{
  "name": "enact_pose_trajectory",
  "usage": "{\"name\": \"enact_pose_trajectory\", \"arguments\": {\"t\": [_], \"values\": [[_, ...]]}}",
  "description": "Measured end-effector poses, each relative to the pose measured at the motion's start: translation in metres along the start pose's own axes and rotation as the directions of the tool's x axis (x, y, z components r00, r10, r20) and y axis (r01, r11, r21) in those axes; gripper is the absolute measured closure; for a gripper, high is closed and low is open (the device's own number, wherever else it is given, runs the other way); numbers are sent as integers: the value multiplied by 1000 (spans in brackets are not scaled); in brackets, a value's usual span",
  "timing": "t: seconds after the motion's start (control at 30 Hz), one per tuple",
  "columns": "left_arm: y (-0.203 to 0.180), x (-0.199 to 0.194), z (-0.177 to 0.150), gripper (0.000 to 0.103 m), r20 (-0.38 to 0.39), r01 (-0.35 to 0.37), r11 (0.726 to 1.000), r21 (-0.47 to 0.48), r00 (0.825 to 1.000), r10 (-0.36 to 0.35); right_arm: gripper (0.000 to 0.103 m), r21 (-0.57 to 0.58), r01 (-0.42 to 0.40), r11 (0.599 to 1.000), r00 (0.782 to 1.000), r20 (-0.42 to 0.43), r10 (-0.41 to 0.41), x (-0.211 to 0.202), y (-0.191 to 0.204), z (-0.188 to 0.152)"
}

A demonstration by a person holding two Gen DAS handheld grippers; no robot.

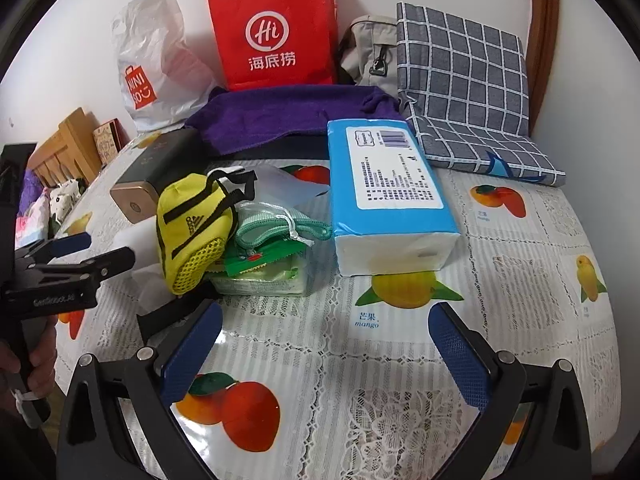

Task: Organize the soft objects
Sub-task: 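Grasp white sponge with left tool while right tool grasps yellow adidas bag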

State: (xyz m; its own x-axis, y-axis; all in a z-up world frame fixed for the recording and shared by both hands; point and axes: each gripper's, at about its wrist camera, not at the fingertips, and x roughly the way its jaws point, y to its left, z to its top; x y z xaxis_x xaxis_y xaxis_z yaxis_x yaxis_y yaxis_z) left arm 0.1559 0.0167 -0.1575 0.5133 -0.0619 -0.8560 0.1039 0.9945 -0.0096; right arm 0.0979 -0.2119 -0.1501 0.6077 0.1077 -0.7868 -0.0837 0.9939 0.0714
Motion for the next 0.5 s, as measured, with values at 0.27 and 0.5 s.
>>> {"name": "enact_pose_trajectory", "arguments": {"t": [0.27, 0.5], "values": [[-9, 27, 4, 21, -36, 19, 999, 48, 999, -17, 1, 0, -12, 1000, 1000, 6, 12, -2, -2, 2], [9, 16, 0, 24, -18, 52, 998, 28, 998, -52, 1, -40, -110, 993, 992, 55, 112, -9, 24, 16]]}}
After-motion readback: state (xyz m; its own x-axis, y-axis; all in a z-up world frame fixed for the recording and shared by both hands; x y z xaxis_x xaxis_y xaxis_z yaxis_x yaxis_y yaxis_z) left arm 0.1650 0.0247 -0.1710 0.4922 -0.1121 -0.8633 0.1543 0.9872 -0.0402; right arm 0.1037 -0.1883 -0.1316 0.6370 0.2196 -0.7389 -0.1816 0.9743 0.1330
